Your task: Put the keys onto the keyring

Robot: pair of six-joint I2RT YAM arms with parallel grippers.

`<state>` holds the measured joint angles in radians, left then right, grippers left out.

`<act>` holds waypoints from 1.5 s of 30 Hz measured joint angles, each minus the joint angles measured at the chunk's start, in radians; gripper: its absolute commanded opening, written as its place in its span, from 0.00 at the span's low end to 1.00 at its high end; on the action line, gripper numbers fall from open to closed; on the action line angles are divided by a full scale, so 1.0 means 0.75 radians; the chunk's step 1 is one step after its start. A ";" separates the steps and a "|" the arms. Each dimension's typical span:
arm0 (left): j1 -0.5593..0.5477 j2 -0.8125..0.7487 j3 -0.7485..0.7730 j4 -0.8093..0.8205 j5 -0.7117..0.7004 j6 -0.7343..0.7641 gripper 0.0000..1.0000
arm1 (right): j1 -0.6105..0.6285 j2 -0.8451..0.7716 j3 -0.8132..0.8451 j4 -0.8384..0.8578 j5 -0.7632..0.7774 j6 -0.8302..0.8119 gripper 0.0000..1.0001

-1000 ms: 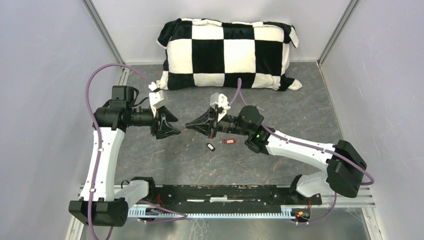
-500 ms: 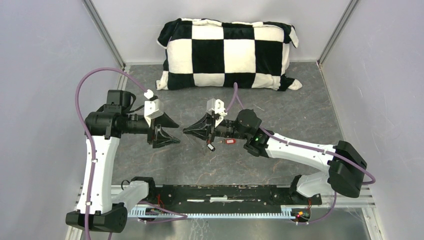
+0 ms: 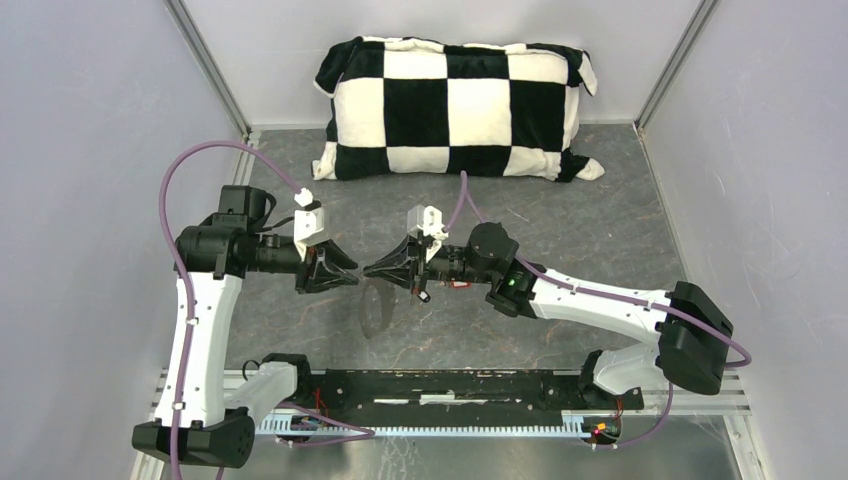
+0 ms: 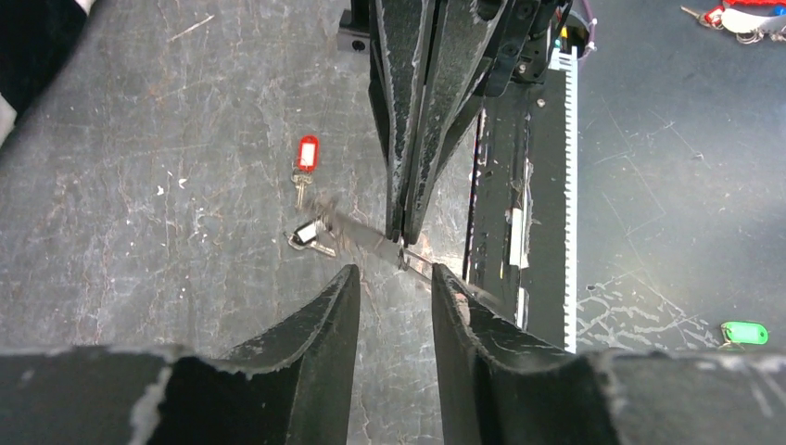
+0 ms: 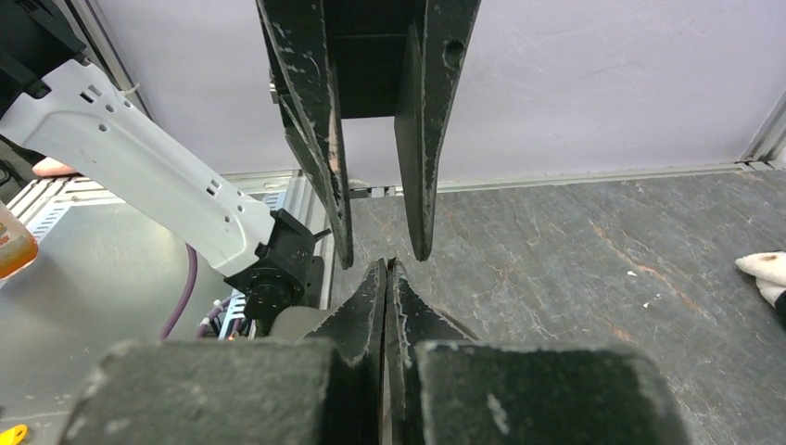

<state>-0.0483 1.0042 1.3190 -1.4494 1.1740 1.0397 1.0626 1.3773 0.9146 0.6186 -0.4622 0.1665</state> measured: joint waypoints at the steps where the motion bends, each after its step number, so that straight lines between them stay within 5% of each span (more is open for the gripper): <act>1: 0.000 -0.003 -0.009 -0.001 -0.008 0.003 0.39 | 0.004 0.000 0.002 -0.004 0.001 -0.001 0.00; 20: -0.029 -0.024 -0.044 -0.020 -0.021 0.018 0.32 | 0.049 0.018 0.080 -0.051 0.018 -0.040 0.00; 32: -0.029 -0.035 -0.013 -0.019 -0.032 0.018 0.53 | 0.058 0.018 0.087 -0.101 0.026 -0.078 0.00; 45: -0.044 -0.055 -0.012 -0.020 -0.063 0.043 0.26 | 0.058 0.018 0.087 -0.102 0.024 -0.080 0.00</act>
<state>-0.0811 0.9630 1.3102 -1.4647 1.1271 1.0718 1.1061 1.3911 0.9798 0.5423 -0.4442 0.1066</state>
